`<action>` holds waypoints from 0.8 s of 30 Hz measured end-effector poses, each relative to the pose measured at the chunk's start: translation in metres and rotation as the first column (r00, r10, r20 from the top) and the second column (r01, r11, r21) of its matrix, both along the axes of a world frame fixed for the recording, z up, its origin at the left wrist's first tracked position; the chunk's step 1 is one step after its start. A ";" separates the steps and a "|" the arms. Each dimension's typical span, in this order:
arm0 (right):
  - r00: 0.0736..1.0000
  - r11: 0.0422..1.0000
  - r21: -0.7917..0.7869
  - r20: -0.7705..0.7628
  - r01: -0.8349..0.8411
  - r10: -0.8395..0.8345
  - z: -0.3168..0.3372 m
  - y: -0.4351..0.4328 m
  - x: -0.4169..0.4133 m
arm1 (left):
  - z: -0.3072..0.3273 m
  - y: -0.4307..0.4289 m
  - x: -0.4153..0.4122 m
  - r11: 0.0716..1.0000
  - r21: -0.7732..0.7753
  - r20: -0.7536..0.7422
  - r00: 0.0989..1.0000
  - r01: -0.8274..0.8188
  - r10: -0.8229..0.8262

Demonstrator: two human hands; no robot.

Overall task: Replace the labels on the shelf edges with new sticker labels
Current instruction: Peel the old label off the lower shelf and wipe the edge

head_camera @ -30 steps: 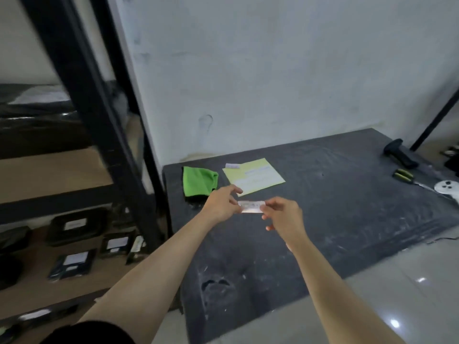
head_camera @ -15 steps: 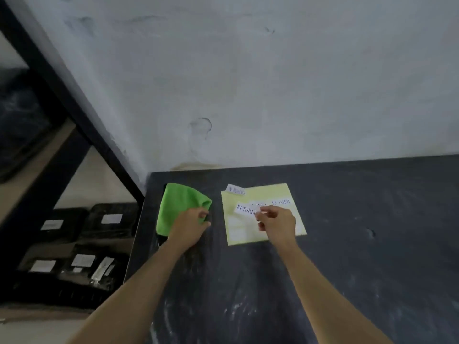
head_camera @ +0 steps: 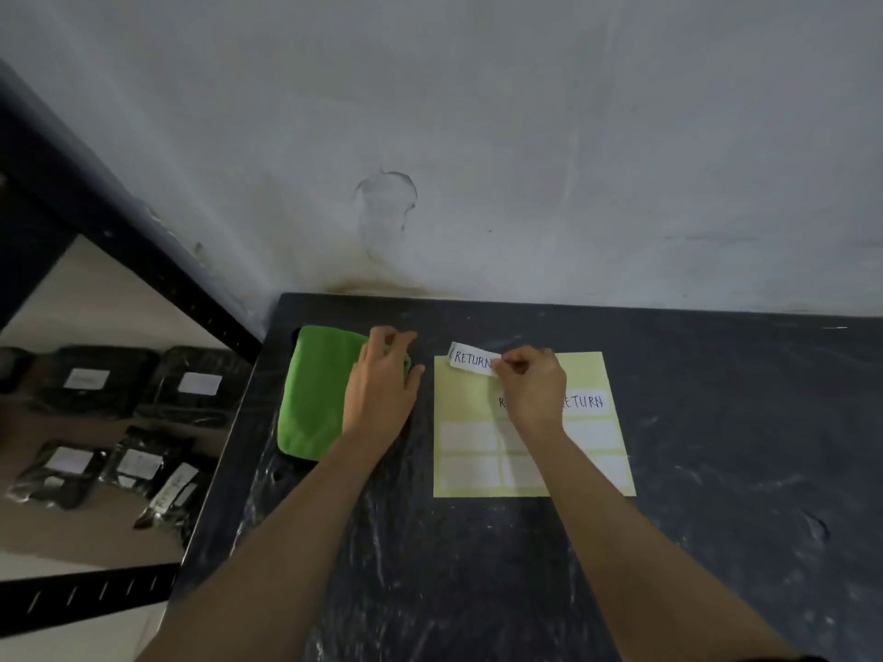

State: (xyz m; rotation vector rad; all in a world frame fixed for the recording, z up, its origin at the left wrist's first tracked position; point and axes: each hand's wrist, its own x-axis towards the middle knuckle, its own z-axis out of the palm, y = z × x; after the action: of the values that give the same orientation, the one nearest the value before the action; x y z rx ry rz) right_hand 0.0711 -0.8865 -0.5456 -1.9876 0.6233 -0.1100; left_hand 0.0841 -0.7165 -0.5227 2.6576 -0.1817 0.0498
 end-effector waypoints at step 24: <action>0.956 0.972 0.014 0.186 -0.235 0.229 0.043 0.067 -0.034 | 0.030 0.045 -0.023 0.693 -0.510 -0.279 0.860 -0.510 0.428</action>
State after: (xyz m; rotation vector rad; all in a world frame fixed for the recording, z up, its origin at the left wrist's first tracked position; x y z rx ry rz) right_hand 0.0372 -0.8199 -0.5022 -1.9732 0.2692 -0.1348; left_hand 0.0611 -0.6718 -0.4927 2.0198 0.5035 0.0716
